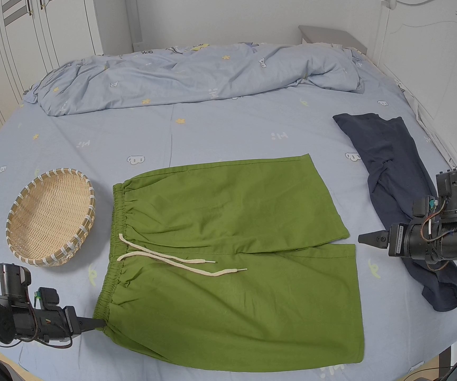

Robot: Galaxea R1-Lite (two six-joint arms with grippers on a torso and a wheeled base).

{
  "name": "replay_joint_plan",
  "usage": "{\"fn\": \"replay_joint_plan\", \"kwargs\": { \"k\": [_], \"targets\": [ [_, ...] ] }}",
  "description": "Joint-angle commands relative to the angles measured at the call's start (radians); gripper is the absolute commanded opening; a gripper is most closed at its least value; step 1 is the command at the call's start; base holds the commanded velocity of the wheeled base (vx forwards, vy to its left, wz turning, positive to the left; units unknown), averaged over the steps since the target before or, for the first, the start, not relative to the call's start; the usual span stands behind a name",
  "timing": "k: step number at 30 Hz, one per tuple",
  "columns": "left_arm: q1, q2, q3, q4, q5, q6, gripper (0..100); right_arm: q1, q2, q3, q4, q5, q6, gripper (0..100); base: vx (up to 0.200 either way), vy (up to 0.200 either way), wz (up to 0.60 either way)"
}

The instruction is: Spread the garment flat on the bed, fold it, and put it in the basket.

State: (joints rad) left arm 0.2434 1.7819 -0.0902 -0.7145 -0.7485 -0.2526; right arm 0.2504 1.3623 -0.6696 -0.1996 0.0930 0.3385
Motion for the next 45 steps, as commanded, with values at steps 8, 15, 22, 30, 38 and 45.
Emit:
{"fn": "replay_joint_plan", "kwargs": {
  "k": [8,15,22,30,38,45],
  "targets": [
    [0.039,0.025,0.020,0.000,0.012,0.078,0,0.009,-0.046,0.232,0.089,0.160,-0.041,100,0.000,0.000,0.00],
    [0.037,0.030,0.018,0.000,0.011,0.078,0,0.010,-0.045,0.386,0.089,0.291,-0.121,100,0.000,0.000,0.00],
    [0.042,0.037,0.014,0.000,0.011,0.078,0,0.010,0.040,0.444,0.081,0.344,-0.236,100,0.000,0.000,0.00],
    [0.043,0.048,0.007,0.000,0.011,0.078,0,0.046,0.139,0.472,-0.038,0.393,-0.239,100,0.000,0.000,0.00],
    [0.051,0.048,0.004,0.000,0.011,0.078,0,0.130,0.219,0.518,-0.155,0.393,-0.237,100,0.000,0.000,0.00],
    [0.051,0.047,0.006,0.000,0.011,0.078,0,0.130,0.259,0.544,-0.242,0.392,-0.237,100,0.000,0.000,0.00]
  ]
}}
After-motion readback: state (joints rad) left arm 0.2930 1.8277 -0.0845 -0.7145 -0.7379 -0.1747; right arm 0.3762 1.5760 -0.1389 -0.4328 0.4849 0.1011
